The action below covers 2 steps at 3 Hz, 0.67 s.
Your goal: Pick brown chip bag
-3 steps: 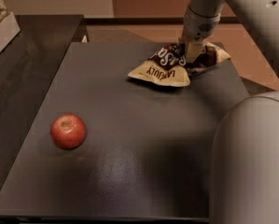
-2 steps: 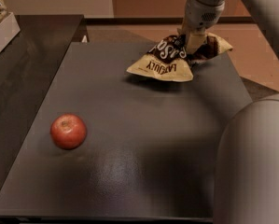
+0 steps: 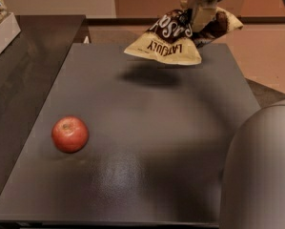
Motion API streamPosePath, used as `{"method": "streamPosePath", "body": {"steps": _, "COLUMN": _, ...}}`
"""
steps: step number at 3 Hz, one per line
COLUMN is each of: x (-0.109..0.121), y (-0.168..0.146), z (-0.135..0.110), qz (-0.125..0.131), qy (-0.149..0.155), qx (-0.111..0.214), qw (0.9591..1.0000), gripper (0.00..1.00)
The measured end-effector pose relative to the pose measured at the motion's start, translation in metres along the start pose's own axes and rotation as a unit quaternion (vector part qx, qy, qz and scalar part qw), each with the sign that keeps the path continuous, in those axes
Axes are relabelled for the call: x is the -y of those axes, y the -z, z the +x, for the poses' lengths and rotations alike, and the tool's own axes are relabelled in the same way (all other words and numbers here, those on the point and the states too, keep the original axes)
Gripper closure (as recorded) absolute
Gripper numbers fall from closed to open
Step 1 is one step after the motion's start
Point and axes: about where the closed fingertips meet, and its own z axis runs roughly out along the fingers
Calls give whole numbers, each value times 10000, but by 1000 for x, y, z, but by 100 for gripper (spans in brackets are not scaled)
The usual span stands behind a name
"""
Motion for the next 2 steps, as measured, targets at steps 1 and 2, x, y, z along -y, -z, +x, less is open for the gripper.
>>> {"method": "streamPosePath", "body": {"steps": 1, "x": 13, "y": 26, "z": -12, "qz": 379, "qy": 139, "qx": 206, "qw": 9990, "gripper": 100}}
{"method": "streamPosePath", "body": {"steps": 2, "x": 19, "y": 23, "z": -14, "qz": 467, "qy": 143, "qx": 229, "qw": 9985, "gripper": 100}}
